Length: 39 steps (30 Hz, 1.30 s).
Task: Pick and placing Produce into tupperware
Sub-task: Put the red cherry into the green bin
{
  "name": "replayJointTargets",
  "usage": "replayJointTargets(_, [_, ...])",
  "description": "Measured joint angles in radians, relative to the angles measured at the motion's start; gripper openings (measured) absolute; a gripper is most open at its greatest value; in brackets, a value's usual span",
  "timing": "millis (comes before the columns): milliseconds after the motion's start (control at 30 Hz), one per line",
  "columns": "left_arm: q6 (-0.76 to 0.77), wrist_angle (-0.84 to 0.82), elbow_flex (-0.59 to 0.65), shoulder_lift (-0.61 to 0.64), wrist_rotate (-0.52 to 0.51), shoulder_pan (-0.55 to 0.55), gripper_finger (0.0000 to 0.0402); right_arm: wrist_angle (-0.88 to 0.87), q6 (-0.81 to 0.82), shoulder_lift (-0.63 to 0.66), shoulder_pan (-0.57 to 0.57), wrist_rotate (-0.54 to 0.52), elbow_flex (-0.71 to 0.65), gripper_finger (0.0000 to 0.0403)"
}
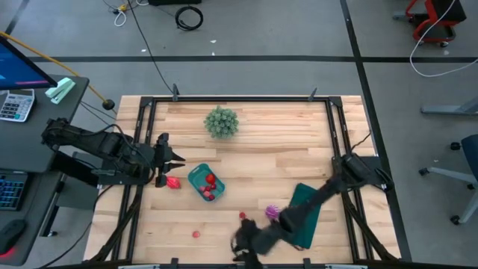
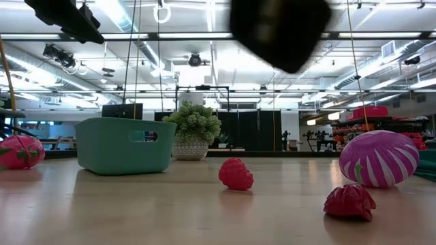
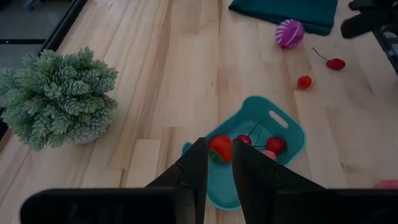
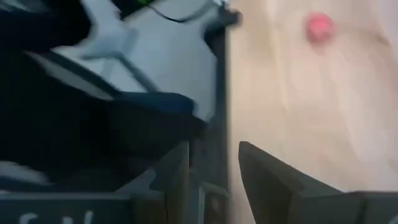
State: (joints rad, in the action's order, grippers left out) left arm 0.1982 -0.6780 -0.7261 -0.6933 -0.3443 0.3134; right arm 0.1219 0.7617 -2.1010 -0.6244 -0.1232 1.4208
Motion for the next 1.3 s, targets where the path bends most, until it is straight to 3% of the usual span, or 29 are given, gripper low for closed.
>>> replayJointTargets(133, [0.0,0.0,0.0,0.0,0.0,0.0,0.0079,-0.133,0.162,0.0,-0.058,-0.202,0.0,0.0149])
replayJointTargets(200, [0.0,0.0,0.0,0.0,0.0,0.0,0.008,-0.191,0.264,0.0,-0.067,-0.249,-0.001,0.0149])
replayJointTargets(300, [0.0,0.0,0.0,0.0,0.0,0.0,0.0077,-0.242,0.343,0.0,-0.067,-0.219,-0.001,0.0149])
replayJointTargets(500, [0.0,0.001,0.0,0.0,0.0,0.0,0.0071,-0.373,0.353,-0.001,-0.048,-0.12,0.0,0.0149])
replayJointTargets(1133, [-0.002,0.0,0.0,0.0,0.0,0.0,0.0067,-0.547,0.229,-0.001,-0.019,-0.095,-0.01,0.0151])
replayJointTargets(1300, [-0.003,0.0,0.0,0.0,0.0,0.0,0.0073,-0.578,0.146,-0.001,-0.013,-0.137,-0.01,0.0151])
